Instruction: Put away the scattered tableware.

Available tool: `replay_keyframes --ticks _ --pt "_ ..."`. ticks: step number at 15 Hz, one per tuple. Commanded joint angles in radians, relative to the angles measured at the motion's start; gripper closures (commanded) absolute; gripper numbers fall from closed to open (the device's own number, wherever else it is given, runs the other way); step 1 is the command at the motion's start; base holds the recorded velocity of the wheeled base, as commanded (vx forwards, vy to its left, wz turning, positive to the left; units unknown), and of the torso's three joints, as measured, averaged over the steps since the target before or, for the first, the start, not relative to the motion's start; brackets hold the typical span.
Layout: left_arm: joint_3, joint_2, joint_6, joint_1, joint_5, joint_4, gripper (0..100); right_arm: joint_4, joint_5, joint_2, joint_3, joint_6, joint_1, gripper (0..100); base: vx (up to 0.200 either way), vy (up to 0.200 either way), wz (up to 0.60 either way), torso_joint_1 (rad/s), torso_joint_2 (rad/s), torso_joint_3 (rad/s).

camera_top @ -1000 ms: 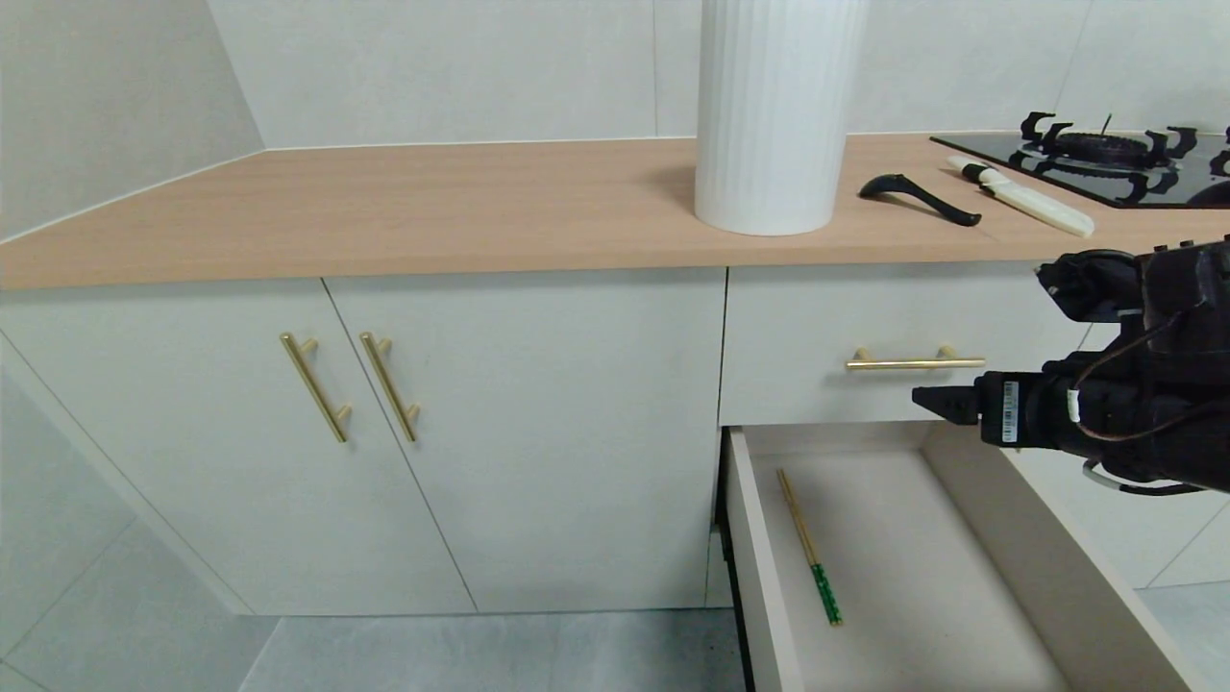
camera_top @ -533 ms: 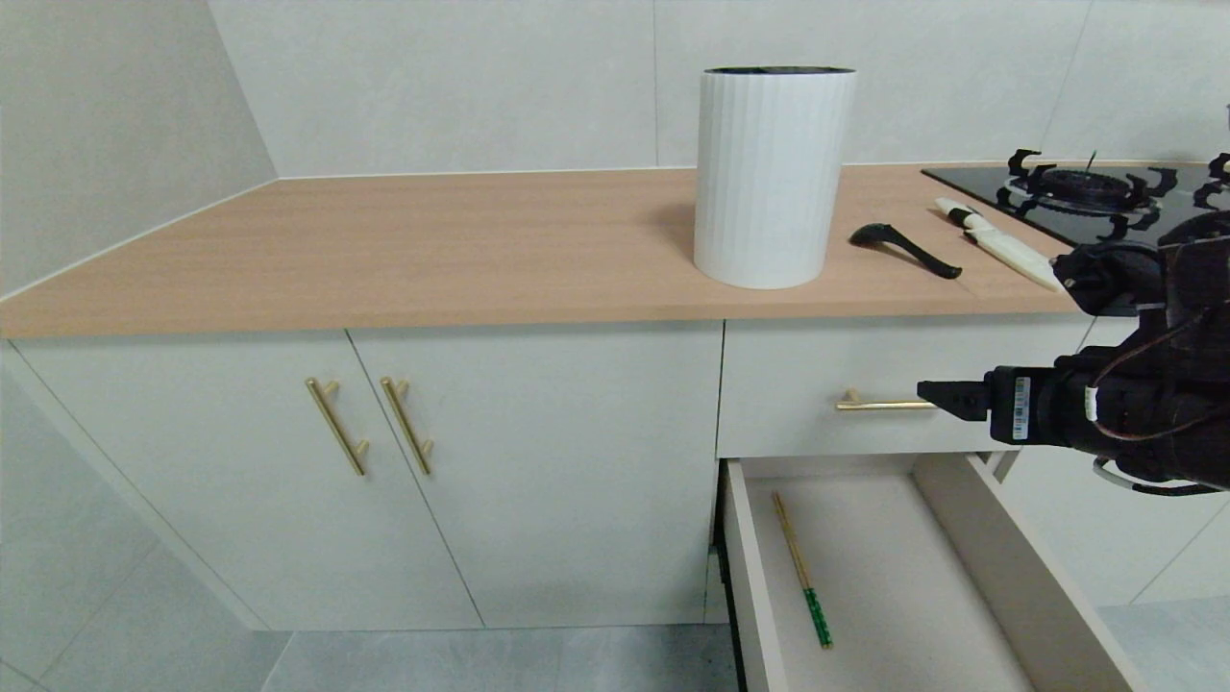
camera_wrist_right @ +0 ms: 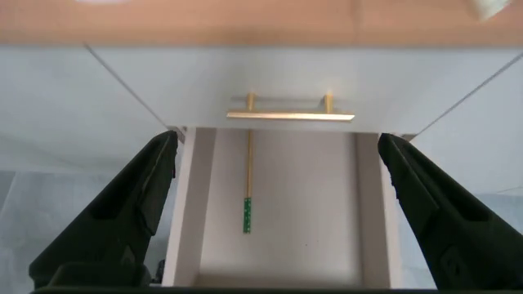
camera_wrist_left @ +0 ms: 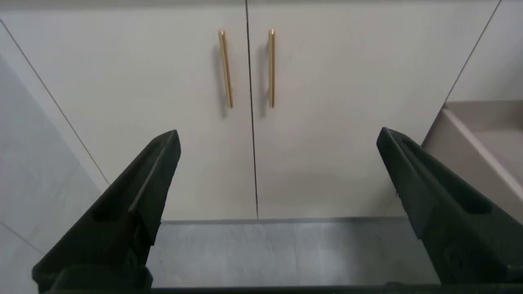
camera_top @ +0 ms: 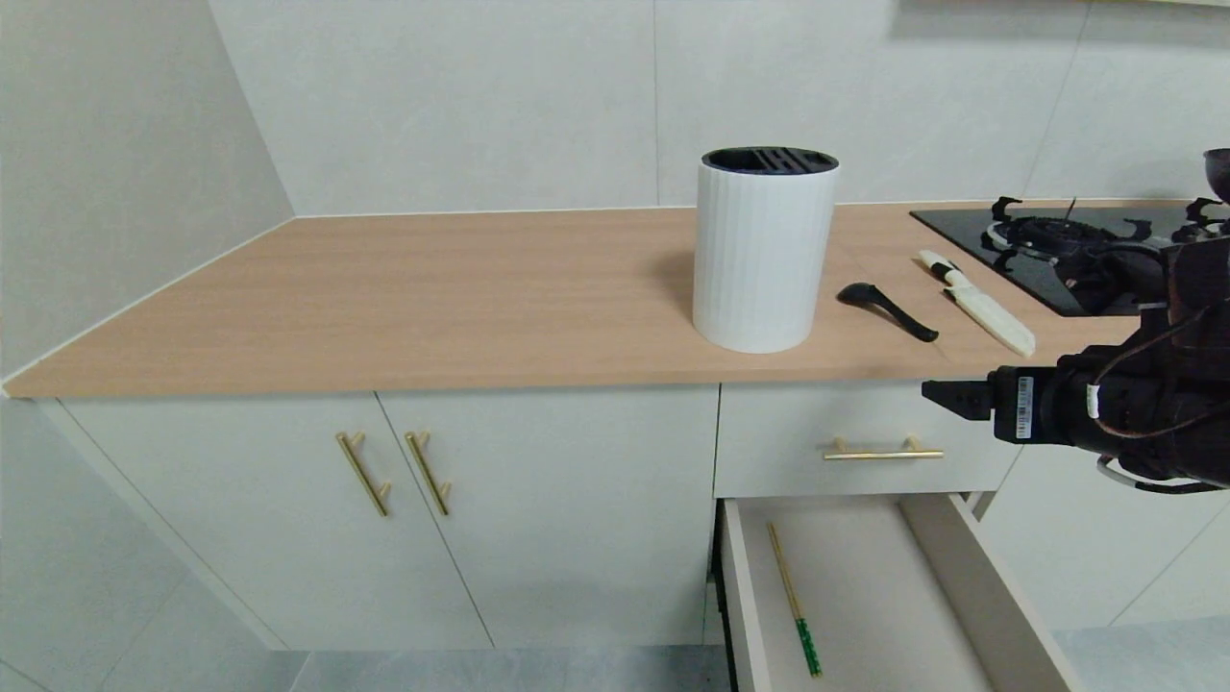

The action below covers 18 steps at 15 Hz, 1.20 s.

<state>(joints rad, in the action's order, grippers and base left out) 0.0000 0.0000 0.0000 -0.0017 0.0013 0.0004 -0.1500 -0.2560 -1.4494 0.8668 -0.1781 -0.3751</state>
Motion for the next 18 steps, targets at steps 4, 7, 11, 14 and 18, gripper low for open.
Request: replay_keyframes --ticks 4,7,11,14,18 --pt "0.000 0.000 0.000 0.000 0.000 -0.002 0 -0.002 0.001 -0.034 0.001 0.002 0.010 0 0.000 0.000 0.00 0.210 -0.50 -0.283" --pt "0.000 0.000 0.000 0.000 0.000 0.000 0 -0.082 -0.003 -0.088 0.017 0.042 0.027 0 0.000 0.000 0.00 0.092 -0.21 -0.118" --pt "0.000 0.000 0.000 0.000 0.000 0.000 0 -0.284 0.020 -0.200 0.024 0.166 0.120 0 0.000 0.000 0.00 0.009 -0.02 -0.007" --pt "0.000 0.000 0.000 0.000 0.000 -0.002 0 -0.335 0.141 -0.293 0.153 0.207 0.180 0 0.000 0.000 0.00 0.000 0.00 0.000" --pt "0.000 0.000 0.000 0.000 0.000 0.000 0 -0.342 0.274 -0.411 0.232 0.253 0.219 0 0.000 0.000 0.00 0.000 0.00 0.000"
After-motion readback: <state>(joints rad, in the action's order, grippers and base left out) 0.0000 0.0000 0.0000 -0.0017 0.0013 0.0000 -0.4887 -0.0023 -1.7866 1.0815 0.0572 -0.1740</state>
